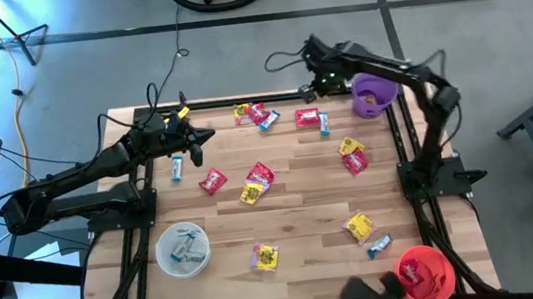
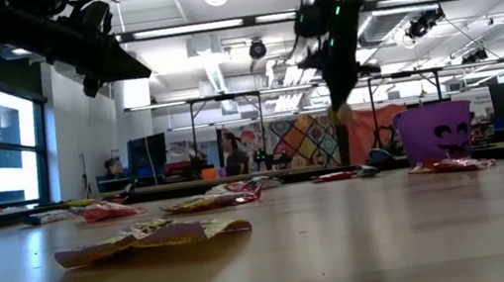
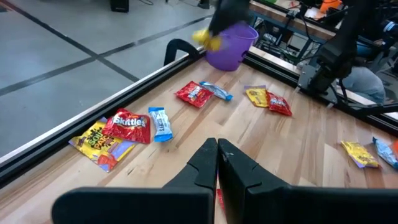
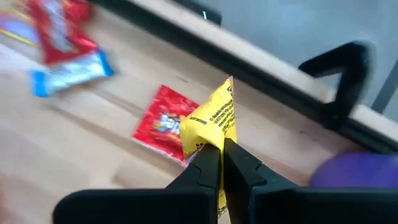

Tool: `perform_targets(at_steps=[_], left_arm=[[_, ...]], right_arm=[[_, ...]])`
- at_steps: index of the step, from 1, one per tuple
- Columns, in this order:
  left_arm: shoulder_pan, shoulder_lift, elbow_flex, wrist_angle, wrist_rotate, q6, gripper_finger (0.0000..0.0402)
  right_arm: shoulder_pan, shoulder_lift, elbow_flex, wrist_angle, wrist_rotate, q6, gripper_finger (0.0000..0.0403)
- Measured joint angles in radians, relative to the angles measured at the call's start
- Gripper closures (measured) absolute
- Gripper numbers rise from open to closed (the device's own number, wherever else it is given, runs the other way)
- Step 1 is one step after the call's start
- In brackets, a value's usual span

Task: Sort candy
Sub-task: Put the yellow candy into the purple bin

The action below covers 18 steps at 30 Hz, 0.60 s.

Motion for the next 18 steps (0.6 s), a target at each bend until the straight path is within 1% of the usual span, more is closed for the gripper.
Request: perform_targets(at_steps=[3,6,8,11,15,18], left_arm=[[0.0,0.0,0.0,0.0,0.0,-0.002,0.0402],[0.0,0.0,0.0,0.001,0.0,-0.002,0.0402],[0.0,0.0,0.0,0.001,0.0,-0.001,0.0402],[0.0,0.0,0.0,0.001,0.0,-0.001,0.0402],[0.0,0.0,0.0,0.001,0.0,-0.001,0.0402],[0.0,0.0,0.0,0.001,0.0,-0.001,0.0402]], right_arm=[[0.007,-0.105,0.0,-0.045,0.063,0.019,0.04],[-0.003,-0.19,0.0,-0.148,0.148,0.054,0.04],[-0.021,-0.228,0.0,-0.224,0.195,0.074,0.04],[-0.064,-0.249,0.0,-0.295,0.246,0.076,0.0401],[-0.146,-0.25,-0.01,-0.307,0.263,0.043,0.0401],[-0.211,-0.25,-0.074,-0.275,0.225,0.005,0.0401]])
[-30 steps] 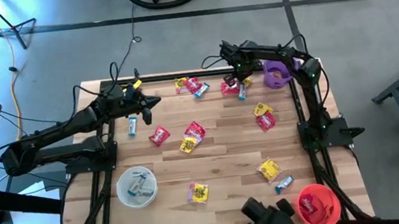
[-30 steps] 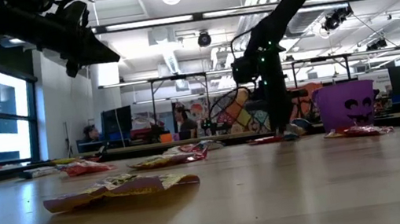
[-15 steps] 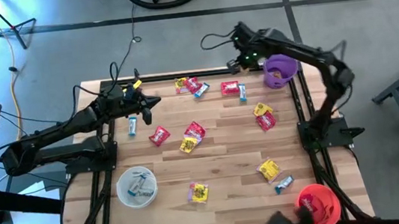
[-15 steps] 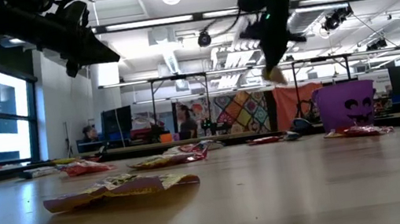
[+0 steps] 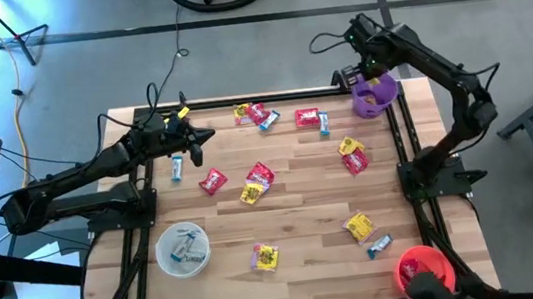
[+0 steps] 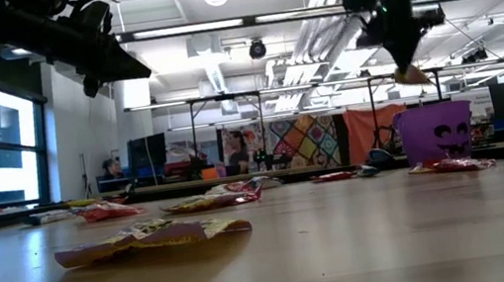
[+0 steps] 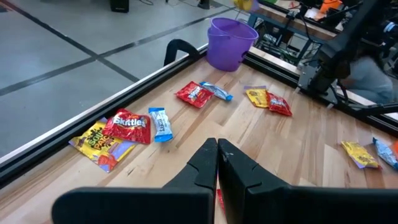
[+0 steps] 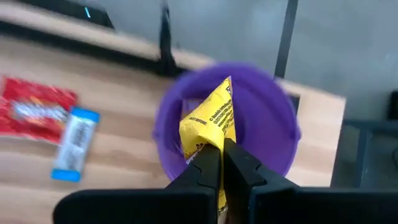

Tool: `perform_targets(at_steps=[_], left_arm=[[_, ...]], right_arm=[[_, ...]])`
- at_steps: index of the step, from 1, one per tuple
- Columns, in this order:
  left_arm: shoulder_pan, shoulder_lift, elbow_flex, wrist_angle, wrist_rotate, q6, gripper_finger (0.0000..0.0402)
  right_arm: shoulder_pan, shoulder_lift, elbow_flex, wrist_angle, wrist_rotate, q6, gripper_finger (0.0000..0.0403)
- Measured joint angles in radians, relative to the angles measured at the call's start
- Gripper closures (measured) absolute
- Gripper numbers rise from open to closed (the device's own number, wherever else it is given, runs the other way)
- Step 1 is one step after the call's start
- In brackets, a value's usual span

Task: Sort candy
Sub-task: Put the yellow candy into the purple bin, then put the red candy into the orange bin

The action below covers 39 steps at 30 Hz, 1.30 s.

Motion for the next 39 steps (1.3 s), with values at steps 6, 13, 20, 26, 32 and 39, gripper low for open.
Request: perform_targets(at_steps=[6,13,20,26,32,39], left_arm=[[0.0,0.0,0.0,0.0,0.0,0.0,0.0402],[0.0,0.0,0.0,0.0,0.0,0.0,0.0402],[-0.002,0.0,0.0,0.0,0.0,-0.001,0.0402],[-0.002,0.0,0.0,0.0,0.002,-0.002,0.0402],[-0.001,0.0,0.0,0.0,0.003,-0.039,0.0402],[0.002,0.0,0.014,-0.004,0.02,-0.037,0.0402]], right_arm=[[-0.087,0.002,-0.21,0.136,-0.069,-0.054,0.0401],[-0.093,0.013,-0.248,0.257,-0.072,0.021,0.0401],[-0.104,0.068,-0.248,0.263,-0.076,0.05,0.0401],[-0.104,0.112,-0.248,0.262,-0.087,0.076,0.0398],[-0.104,0.112,-0.227,0.22,-0.142,0.074,0.0341],[-0.103,0.111,-0.109,0.13,-0.112,0.021,0.0258]])
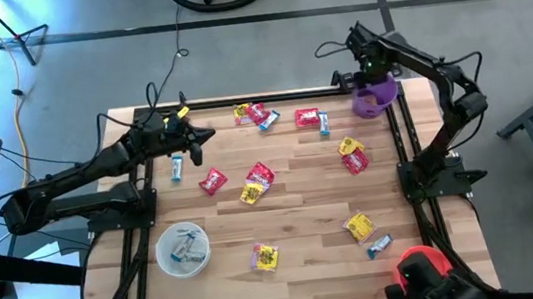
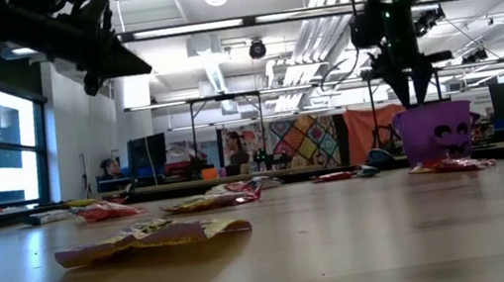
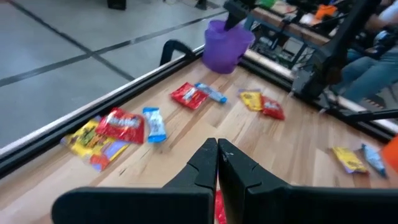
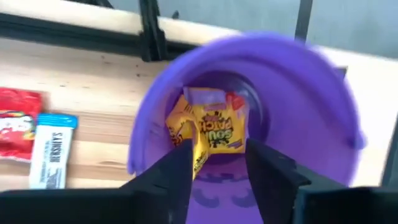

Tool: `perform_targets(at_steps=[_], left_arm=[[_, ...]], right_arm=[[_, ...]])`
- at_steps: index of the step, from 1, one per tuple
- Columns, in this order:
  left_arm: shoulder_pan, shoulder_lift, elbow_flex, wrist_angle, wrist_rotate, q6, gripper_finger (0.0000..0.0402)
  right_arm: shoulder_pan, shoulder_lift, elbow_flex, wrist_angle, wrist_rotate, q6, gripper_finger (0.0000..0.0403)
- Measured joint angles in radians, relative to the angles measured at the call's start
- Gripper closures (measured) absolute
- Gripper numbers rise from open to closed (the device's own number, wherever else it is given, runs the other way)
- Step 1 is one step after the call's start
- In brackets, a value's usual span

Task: Sort candy
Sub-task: Put the red candy into the orange bin

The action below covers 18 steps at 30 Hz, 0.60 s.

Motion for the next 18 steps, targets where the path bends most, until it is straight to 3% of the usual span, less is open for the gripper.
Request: perform_targets(at_steps=[4,11,15,18], left_arm=[[0.018,0.028,0.032,0.004,0.038,0.016,0.0402],[0.095,0.154,0.13,-0.012,0.116,0.064,0.0402],[0.156,0.261,0.212,-0.121,0.231,0.119,0.0402],[0.19,0.336,0.27,-0.251,0.26,0.198,0.0401]], right_arm=[[0.024,-0.035,0.074,-0.021,0.006,-0.07,0.027],[0.123,-0.201,0.057,0.06,0.011,-0.103,0.0392],[0.221,-0.305,-0.006,0.109,0.0,-0.069,0.0386],[0.309,-0.386,-0.062,0.156,0.0,-0.024,0.0399]])
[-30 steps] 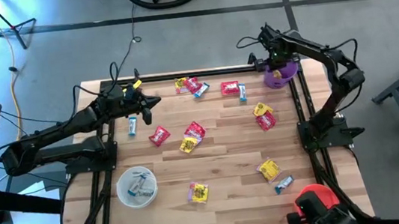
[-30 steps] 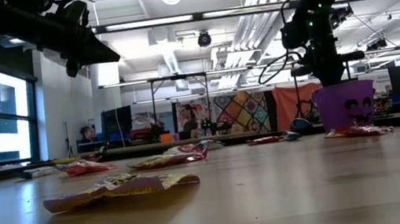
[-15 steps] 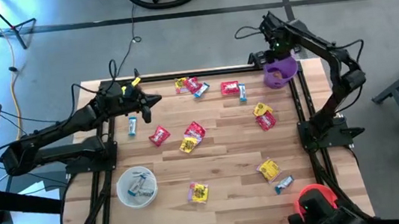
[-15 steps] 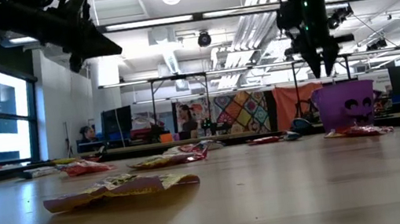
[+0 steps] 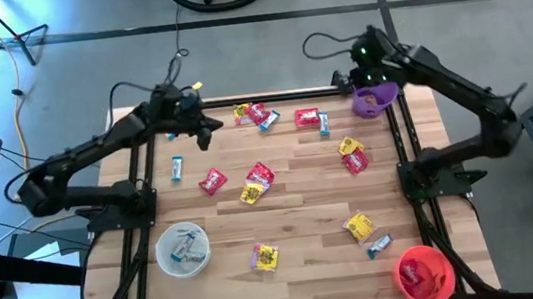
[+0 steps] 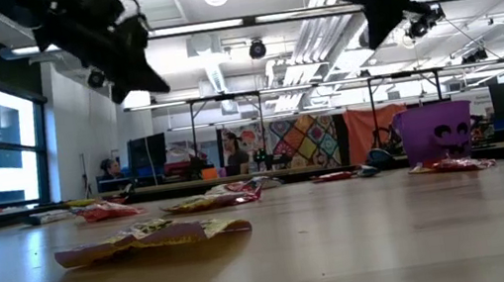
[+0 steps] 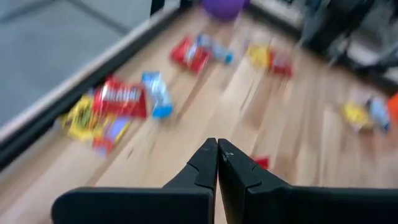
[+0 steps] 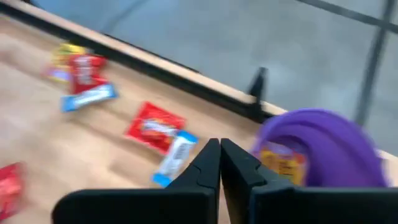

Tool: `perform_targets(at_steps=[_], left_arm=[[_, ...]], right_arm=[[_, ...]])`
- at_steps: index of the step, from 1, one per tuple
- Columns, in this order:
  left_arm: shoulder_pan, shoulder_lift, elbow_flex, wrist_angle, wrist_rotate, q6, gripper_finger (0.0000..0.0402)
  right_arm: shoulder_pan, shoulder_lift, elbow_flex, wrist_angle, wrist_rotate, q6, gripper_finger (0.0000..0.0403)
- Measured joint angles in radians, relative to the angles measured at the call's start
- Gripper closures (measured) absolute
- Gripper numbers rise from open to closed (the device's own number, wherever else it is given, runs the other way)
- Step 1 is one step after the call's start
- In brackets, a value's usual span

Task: Sort candy
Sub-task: Put the red candy into the orange bin

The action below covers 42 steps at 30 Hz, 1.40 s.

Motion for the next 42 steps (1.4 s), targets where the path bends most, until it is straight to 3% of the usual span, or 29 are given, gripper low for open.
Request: perform_targets(at_steps=[3,8,12,16,21,25,36,42], left_arm=[[0.032,0.069,0.042,-0.11,-0.026,0.047,0.0401],[0.081,0.194,0.093,-0.263,-0.291,0.031,0.0392],[0.105,0.294,0.136,-0.341,-0.449,0.103,0.0361],[0.112,0.377,0.158,-0.371,-0.614,0.132,0.0316],[0.135,0.475,0.163,-0.383,-0.67,0.128,0.0264],[0.151,0.547,0.163,-0.376,-0.794,0.128,0.0239],[0.221,0.664,0.168,-0.308,-0.779,0.188,0.0233],[0.226,0.655,0.164,-0.297,-0.759,0.232,0.0297]], right_arm=[[0.092,-0.072,-0.052,0.034,0.024,0.066,0.0398],[0.224,-0.161,-0.11,0.081,0.086,0.14,0.0401],[0.291,-0.187,-0.115,0.096,0.131,0.168,0.0402],[0.314,-0.188,-0.115,0.113,0.139,0.169,0.0402],[0.324,-0.188,-0.115,0.114,0.141,0.17,0.0402],[0.324,-0.188,-0.115,0.114,0.141,0.179,0.0403],[0.324,-0.188,-0.115,0.118,0.139,0.179,0.0403],[0.324,-0.188,-0.115,0.152,0.139,0.177,0.0403]])
